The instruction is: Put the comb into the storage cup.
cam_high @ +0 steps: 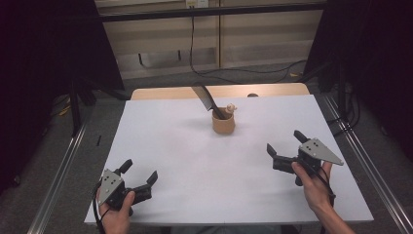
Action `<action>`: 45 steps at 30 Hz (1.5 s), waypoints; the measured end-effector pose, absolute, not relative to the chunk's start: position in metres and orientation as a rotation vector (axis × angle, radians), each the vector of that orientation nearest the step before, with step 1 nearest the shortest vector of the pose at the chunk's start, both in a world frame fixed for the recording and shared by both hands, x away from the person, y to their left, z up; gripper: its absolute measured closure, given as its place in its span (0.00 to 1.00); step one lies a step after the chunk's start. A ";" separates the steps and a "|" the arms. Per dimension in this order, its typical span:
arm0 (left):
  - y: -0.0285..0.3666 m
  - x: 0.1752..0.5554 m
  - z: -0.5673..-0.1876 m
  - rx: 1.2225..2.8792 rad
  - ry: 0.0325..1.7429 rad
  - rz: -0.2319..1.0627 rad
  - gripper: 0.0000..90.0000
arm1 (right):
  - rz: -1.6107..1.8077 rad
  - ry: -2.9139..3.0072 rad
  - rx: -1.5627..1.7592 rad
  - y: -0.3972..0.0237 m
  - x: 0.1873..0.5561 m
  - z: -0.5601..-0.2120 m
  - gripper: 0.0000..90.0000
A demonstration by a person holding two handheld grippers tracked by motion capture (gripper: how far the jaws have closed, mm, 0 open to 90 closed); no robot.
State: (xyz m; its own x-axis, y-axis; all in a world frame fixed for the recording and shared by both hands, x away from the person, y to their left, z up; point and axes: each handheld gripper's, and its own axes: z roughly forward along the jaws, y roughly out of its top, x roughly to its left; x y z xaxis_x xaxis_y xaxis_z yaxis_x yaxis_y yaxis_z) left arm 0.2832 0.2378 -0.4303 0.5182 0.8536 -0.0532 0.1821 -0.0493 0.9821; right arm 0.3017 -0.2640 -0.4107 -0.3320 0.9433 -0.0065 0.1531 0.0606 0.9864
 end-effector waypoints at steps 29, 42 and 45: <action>0.236 0.283 -0.431 1.565 0.948 0.725 0.05 | 1.218 1.528 1.241 -0.303 0.257 -0.437 0.00; 0.236 0.282 -0.434 1.574 0.966 0.726 0.05 | 1.206 1.529 1.218 -0.306 0.244 -0.442 0.03; 0.237 0.282 -0.433 1.562 0.975 0.731 0.05 | 1.221 1.521 1.221 -0.307 0.244 -0.443 0.02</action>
